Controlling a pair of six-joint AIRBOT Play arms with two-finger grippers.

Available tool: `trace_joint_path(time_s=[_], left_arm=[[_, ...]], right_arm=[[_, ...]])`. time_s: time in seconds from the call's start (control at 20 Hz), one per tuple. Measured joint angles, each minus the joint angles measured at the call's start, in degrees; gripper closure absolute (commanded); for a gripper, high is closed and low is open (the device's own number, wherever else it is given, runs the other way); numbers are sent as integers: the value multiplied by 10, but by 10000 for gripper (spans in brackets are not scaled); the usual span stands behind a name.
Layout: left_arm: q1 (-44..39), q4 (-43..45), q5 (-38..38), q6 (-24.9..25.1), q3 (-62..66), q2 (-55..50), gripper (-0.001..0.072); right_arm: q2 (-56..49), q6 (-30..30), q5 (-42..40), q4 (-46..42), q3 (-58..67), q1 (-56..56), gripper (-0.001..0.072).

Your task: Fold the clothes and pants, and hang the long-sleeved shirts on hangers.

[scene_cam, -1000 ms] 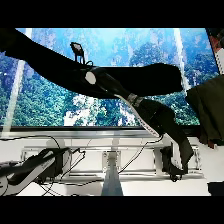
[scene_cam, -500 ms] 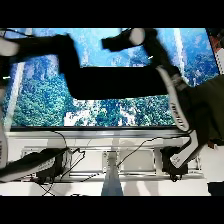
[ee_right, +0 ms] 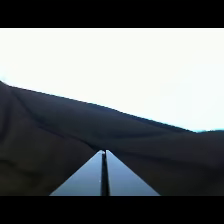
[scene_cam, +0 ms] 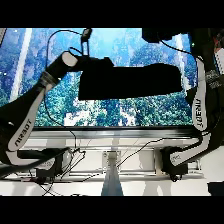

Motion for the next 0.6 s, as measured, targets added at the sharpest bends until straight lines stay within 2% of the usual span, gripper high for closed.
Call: trace_joint_path(time_s=[0.05, 0.1, 0.2, 0.25, 0.3, 0.35, 0.6], left_arm=[[31, 12, -29, -2, 0, 1, 238], [64, 24, -58, -3, -1, 1, 310], [132, 40, -107, -6, -13, 3, 306], [162, 43, -125, -4, -25, 3, 226], [187, 47, -138, 3, -40, 1, 25], [205, 48, -144, 10, -54, -2, -5], [230, -11, -153, 74, -97, -54, 18]], right_arm=[[0, -11, 7, -1, -9, -8, 692], [0, -23, 12, -2, -18, -15, 692], [0, -43, 15, -2, -36, -25, 692], [0, -51, 16, -2, -44, -29, 692], [0, -58, 14, -2, -53, -31, 692], [0, -63, 11, 0, -60, -33, 692], [0, -75, -7, 10, -85, -36, 692]])
